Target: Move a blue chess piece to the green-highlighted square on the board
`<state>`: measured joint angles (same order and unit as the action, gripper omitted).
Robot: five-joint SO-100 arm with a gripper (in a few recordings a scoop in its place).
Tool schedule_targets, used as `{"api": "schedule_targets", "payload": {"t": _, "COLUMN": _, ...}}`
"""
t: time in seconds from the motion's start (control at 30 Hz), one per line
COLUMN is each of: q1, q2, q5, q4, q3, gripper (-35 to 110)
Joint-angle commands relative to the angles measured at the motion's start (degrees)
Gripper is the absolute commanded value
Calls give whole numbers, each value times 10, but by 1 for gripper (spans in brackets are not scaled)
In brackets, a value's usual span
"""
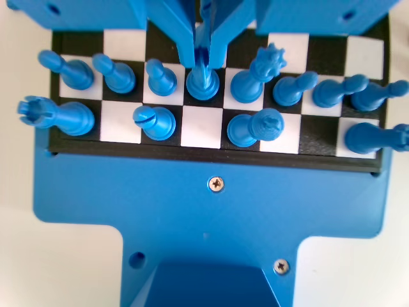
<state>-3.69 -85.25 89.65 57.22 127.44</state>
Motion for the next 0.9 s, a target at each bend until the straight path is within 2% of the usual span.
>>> {"api": "schedule_targets", "payload": {"t": 0.0, "q1": -6, "q2": -9, "q5": 8, "q4": 10, "q3": -15, "gripper": 7}}
{"api": "schedule_targets", "payload": {"t": 0.3, "q1": -4, "q2": -15, "q5": 22, "q4": 61, "q3": -45, "gripper": 9}}
{"api": "schedule_targets", "payload": {"t": 0.7, "q1": 3, "q2": -51, "q5": 32, "q4": 259, "q3": -207, "gripper": 9}}
{"api": "schedule_targets", "payload": {"t": 0.87, "q1": -6, "q2": -98, "q5": 28, "q4": 334, "q3": -275, "gripper": 3}}
